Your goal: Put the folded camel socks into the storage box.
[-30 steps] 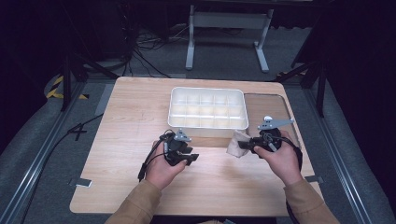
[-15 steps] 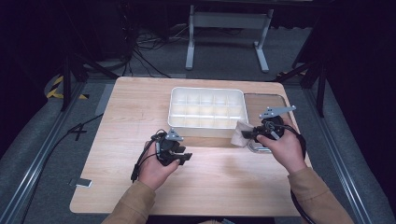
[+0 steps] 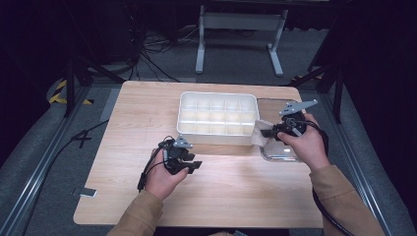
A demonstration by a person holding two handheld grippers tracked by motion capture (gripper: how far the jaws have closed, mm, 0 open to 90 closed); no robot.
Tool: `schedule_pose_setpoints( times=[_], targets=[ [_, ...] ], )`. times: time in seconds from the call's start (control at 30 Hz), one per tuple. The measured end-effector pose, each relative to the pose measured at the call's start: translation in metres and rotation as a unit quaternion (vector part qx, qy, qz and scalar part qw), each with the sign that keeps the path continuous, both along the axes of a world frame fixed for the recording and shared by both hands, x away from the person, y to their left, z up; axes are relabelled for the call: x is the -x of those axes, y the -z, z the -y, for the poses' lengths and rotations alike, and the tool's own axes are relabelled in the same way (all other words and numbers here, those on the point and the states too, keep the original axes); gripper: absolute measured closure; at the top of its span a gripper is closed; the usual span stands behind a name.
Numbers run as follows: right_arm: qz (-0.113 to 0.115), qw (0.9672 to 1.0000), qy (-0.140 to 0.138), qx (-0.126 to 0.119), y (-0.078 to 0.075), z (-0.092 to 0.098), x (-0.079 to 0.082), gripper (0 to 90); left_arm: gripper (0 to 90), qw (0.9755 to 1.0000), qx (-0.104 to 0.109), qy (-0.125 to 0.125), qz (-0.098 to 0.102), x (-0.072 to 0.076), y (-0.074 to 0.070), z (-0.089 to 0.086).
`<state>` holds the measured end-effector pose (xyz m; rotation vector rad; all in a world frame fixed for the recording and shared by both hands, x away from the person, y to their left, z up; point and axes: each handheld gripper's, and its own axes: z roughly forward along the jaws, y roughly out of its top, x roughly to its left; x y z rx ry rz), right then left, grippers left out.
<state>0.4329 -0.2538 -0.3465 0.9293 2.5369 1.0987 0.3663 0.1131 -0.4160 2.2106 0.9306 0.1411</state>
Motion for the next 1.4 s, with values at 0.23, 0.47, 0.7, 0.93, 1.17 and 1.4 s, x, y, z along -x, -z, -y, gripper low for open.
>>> schedule_pose_setpoints(
  times=[0.23,0.47,0.7,0.93,1.17,1.4],
  targets=[
    [0.004,0.9999,-0.012,0.01,-0.004,0.003,-0.01,74.3,60.6,1.0,0.007,0.005,0.0,-0.001,0.0,-0.001],
    [0.001,0.9995,-0.028,0.014,-0.003,0.004,-0.018,74.3,58.3,0.9999,0.012,0.002,0.006,-0.001,0.0,-0.003],
    [0.019,0.9972,-0.059,0.043,-0.004,0.002,-0.029,74.2,56.9,0.9998,0.016,0.001,0.011,-0.001,0.0,-0.005],
    [0.036,0.993,-0.08,0.079,-0.007,-0.001,-0.043,74.2,56.6,0.9997,0.021,-0.009,0.009,0.001,0.001,-0.014],
    [0.042,0.9869,-0.113,0.108,-0.011,-0.008,-0.055,73.9,57.4,0.9996,0.02,-0.016,0.012,0.005,0.0,-0.022],
    [0.038,0.9819,-0.13,0.133,-0.016,-0.015,-0.064,73.7,57.9,0.9994,0.017,-0.03,0.01,0.01,0.0,-0.032]
  ],
)
